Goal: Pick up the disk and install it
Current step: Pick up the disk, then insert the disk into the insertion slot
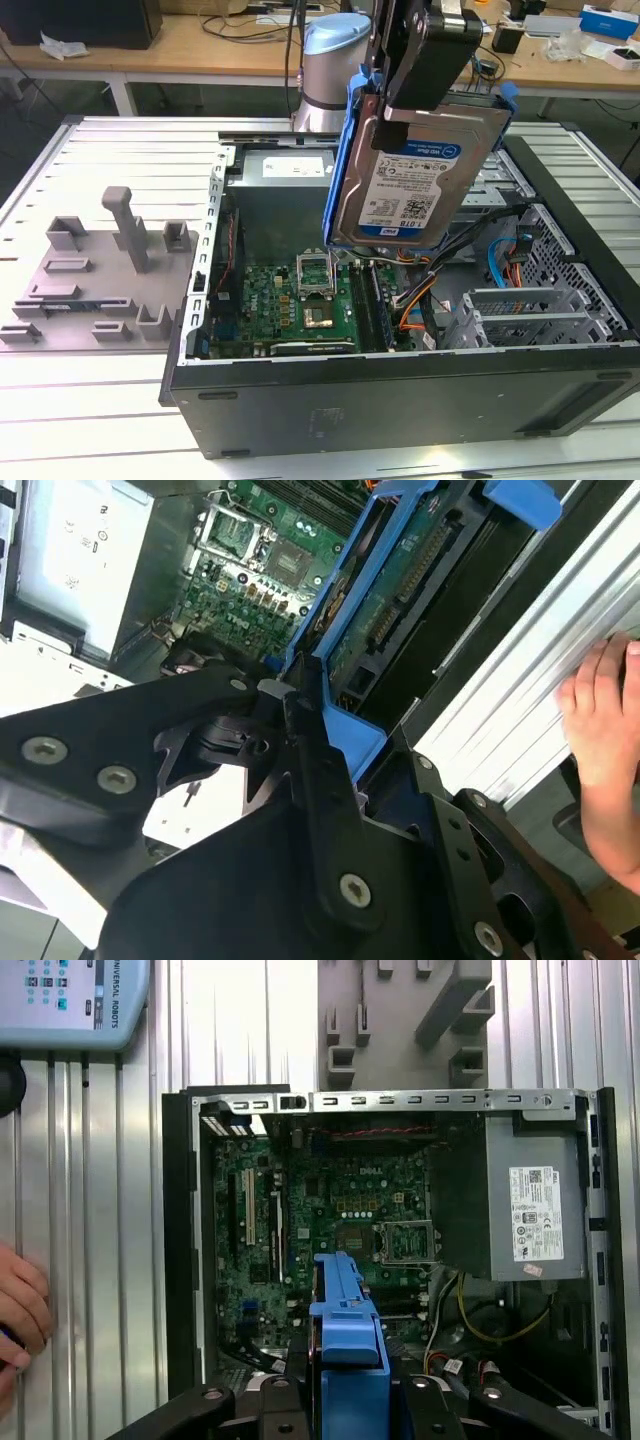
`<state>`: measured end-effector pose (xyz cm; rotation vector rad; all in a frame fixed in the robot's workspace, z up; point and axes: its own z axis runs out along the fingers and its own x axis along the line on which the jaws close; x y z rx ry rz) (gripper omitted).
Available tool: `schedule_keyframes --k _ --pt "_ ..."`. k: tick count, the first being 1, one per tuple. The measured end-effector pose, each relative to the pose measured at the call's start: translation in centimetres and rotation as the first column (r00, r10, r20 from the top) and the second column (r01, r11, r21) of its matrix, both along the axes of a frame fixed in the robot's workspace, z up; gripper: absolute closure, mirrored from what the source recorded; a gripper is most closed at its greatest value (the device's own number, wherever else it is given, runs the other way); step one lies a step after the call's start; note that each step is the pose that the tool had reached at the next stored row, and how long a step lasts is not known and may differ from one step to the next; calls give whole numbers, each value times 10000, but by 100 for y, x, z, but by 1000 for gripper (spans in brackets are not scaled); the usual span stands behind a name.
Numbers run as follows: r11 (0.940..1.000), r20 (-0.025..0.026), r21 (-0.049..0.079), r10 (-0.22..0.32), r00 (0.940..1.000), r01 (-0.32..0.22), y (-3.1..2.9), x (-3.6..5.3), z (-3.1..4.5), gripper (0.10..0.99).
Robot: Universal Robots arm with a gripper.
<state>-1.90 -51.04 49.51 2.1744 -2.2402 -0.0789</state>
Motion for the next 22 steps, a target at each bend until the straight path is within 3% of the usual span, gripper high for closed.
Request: schedule_keyframes --k 22 --pt "10000 0 -1 1 10000 -1 0 -16 0 718"
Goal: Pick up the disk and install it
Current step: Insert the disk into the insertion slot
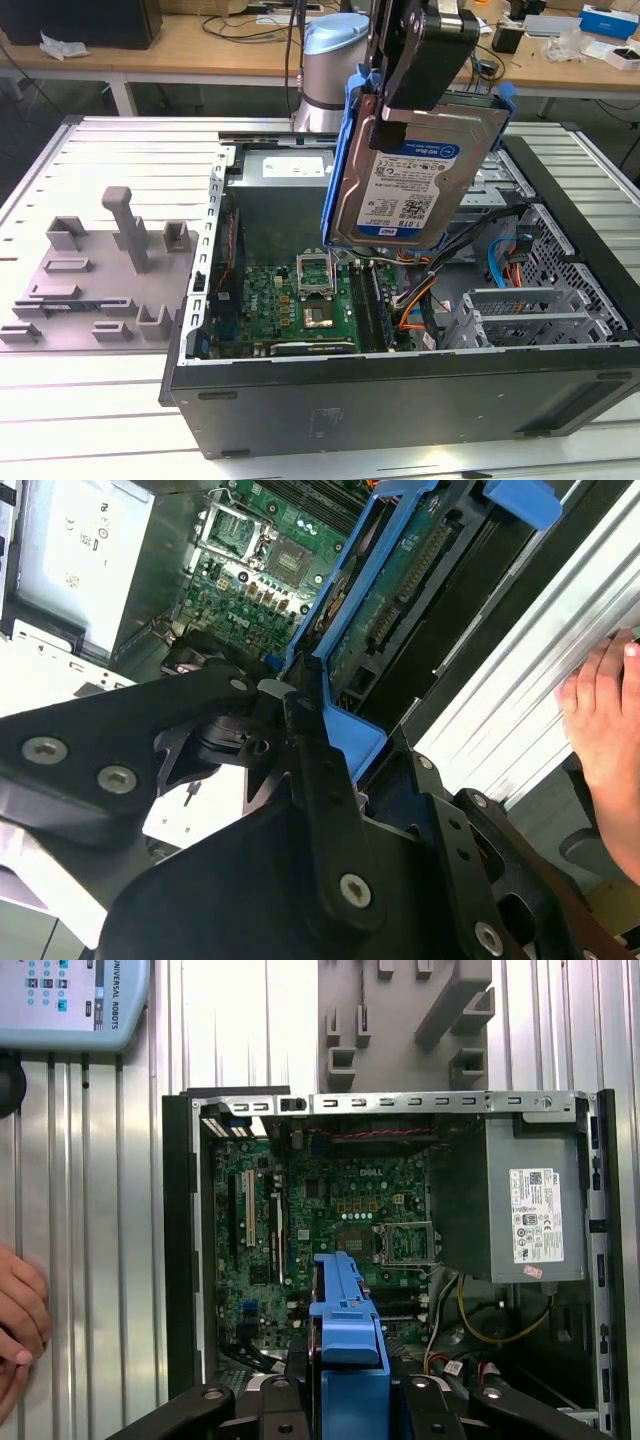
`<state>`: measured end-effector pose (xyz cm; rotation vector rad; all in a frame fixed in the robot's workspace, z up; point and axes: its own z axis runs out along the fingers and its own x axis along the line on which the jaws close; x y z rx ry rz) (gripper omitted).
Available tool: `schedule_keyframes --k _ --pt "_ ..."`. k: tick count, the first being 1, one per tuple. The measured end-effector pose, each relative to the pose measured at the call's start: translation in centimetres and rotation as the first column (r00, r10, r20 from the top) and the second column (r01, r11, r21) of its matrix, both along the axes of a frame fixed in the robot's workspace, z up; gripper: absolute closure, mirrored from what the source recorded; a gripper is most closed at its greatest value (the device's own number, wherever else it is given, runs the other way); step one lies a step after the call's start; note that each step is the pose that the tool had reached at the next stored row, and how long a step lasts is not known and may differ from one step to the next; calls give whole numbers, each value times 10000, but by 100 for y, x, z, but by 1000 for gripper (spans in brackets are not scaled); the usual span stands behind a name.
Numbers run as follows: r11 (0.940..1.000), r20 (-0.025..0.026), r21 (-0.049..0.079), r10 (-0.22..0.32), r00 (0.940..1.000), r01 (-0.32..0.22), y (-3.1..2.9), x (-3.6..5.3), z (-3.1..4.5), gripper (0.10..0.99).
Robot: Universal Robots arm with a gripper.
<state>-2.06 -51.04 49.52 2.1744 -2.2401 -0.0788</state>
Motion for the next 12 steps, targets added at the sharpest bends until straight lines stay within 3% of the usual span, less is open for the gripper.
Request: schedule_keyframes --k 2,3,5,6,7,8,10,11,12 --pt "10000 7 -1 0 10000 0 0 -1 0 718" --pt "10000 109 1 34 9999 -34 1 -2 -2 718" --pt "9999 199 3 127 9997 -127 1 -1 -3 718" --pt "9997 289 7 230 9993 -230 2 0 -2 718" --pt "9996 349 56 287 9990 -289 -3 0 -4 718" --pt "9993 418 204 318 9986 -327 -23 -1 -6 718" --pt "9987 495 379 320 9983 -339 -43 -2 -9 718" --pt "9985 565 426 319 9979 -343 -49 -3 -11 718" --pt "9984 694 446 318 9971 -349 -54 -7 -17 718"
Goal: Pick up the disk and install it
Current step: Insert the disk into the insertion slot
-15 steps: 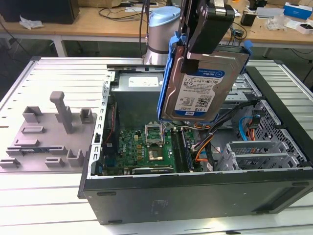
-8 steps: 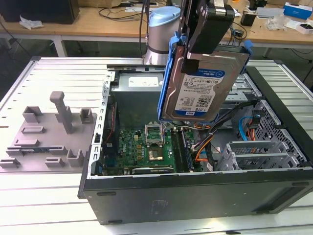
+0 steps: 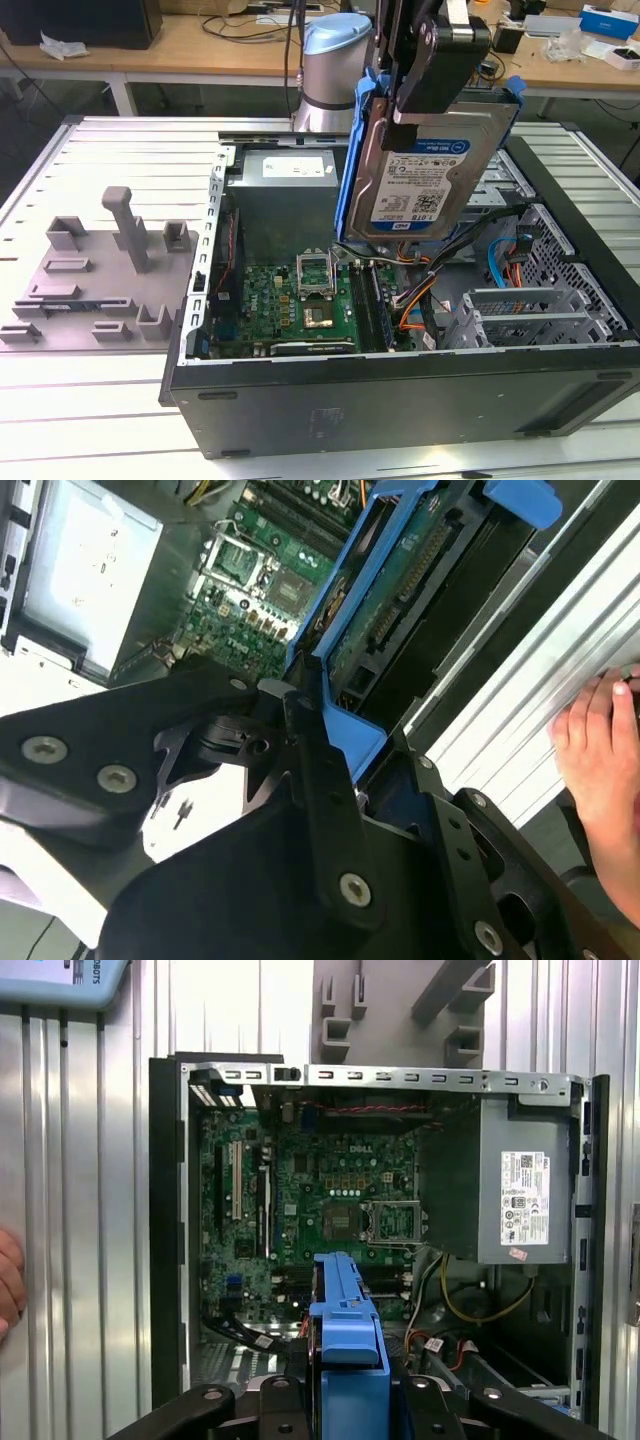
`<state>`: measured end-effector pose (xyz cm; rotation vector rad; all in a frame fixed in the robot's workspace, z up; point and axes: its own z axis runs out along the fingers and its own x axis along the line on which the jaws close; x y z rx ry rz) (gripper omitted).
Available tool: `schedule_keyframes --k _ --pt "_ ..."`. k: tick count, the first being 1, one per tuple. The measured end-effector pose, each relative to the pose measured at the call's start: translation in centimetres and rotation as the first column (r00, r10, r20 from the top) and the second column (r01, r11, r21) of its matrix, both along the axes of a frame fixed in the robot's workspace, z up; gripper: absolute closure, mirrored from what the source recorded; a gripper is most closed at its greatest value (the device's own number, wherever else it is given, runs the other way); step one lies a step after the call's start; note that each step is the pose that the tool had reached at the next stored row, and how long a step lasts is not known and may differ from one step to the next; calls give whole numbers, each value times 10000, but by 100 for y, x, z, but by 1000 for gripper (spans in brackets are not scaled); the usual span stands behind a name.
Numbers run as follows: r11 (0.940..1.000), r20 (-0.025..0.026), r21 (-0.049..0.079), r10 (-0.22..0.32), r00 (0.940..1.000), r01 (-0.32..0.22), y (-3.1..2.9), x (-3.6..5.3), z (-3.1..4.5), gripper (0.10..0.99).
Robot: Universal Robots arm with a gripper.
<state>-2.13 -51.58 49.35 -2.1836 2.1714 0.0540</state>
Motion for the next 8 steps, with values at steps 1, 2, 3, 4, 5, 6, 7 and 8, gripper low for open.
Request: schedule_keyframes --k 1,2,3,4,5,6,7,8 --pt "10000 124 -2 1 9999 -1 0 -10 -6 718" --pt "10000 137 0 0 9999 0 0 -13 -9 718" --pt "10000 138 -2 0 9999 0 0 -17 -11 718" --pt "10000 138 -1 0 9999 1 0 -18 -11 718" --pt "10000 139 -1 0 9999 0 0 -18 -11 718" --pt "10000 138 -2 -1 9999 1 0 -18 -11 718" --pt "10000 138 -2 0 9999 0 0 -18 -11 718" --pt "10000 138 -2 0 9999 0 0 -18 -11 718"
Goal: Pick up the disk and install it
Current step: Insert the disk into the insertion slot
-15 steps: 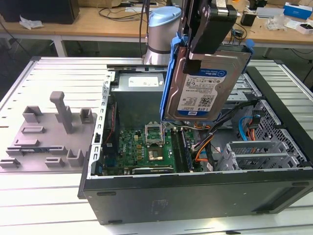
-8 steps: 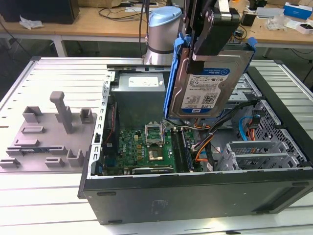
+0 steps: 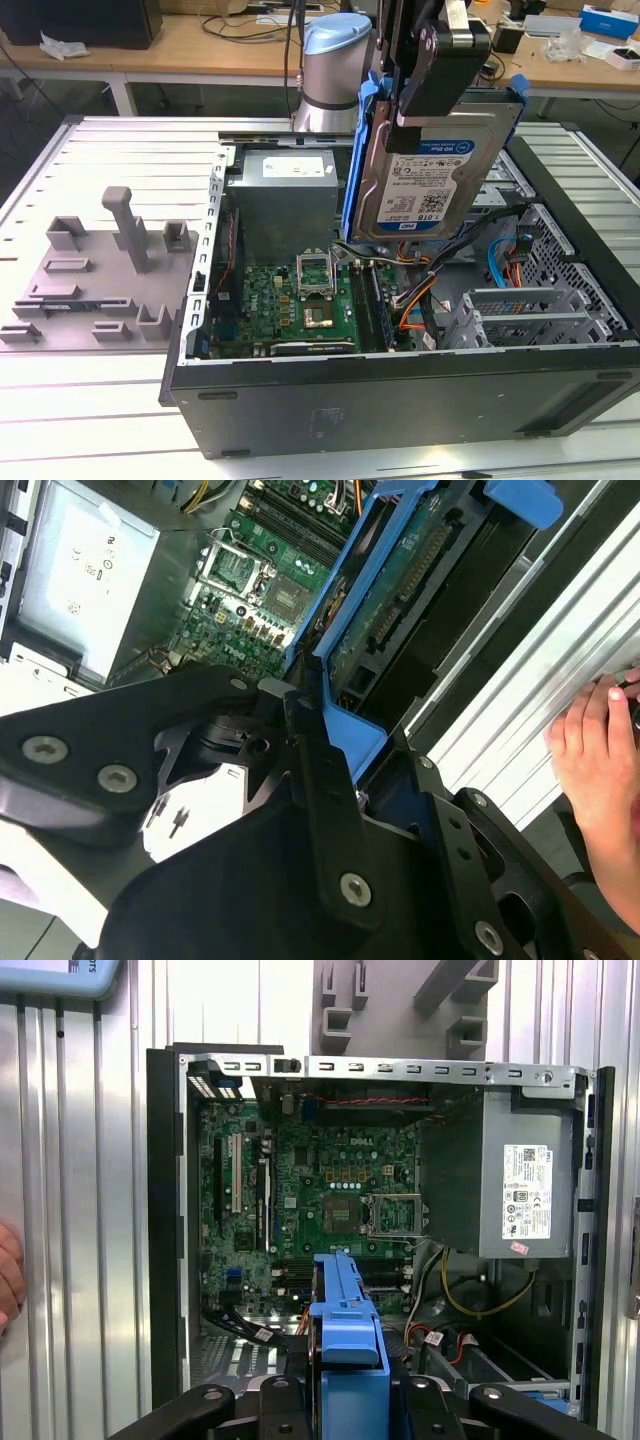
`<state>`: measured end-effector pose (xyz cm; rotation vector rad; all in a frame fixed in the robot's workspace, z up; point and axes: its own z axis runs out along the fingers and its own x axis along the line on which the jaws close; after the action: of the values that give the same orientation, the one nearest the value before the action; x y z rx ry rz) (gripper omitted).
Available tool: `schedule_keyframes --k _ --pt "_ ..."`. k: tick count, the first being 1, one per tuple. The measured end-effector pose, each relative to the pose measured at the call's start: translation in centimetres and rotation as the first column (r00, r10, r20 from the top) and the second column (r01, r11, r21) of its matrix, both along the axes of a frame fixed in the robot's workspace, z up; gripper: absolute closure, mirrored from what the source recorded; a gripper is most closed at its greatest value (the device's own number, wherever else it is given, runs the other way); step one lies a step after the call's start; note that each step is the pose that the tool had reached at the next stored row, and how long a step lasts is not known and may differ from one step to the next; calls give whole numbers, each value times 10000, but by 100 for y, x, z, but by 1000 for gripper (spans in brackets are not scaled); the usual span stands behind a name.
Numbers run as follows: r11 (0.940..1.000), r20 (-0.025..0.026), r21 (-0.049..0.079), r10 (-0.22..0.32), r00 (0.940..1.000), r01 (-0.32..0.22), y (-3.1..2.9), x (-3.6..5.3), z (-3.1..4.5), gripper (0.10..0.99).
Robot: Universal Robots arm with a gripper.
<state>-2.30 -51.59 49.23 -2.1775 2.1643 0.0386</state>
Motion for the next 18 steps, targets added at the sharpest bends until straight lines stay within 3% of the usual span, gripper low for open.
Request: schedule_keyframes --k 4,7,11,18 --pt "10000 1 -6 -12 10000 12 -15 0 -2 718" --pt "9999 0 -13 -113 9999 113 -67 -1 -8 718" --pt "9997 1 -70 -246 9997 246 -75 14 -17 718" --pt "9991 2 -123 -405 9992 405 -91 150 -74 718"
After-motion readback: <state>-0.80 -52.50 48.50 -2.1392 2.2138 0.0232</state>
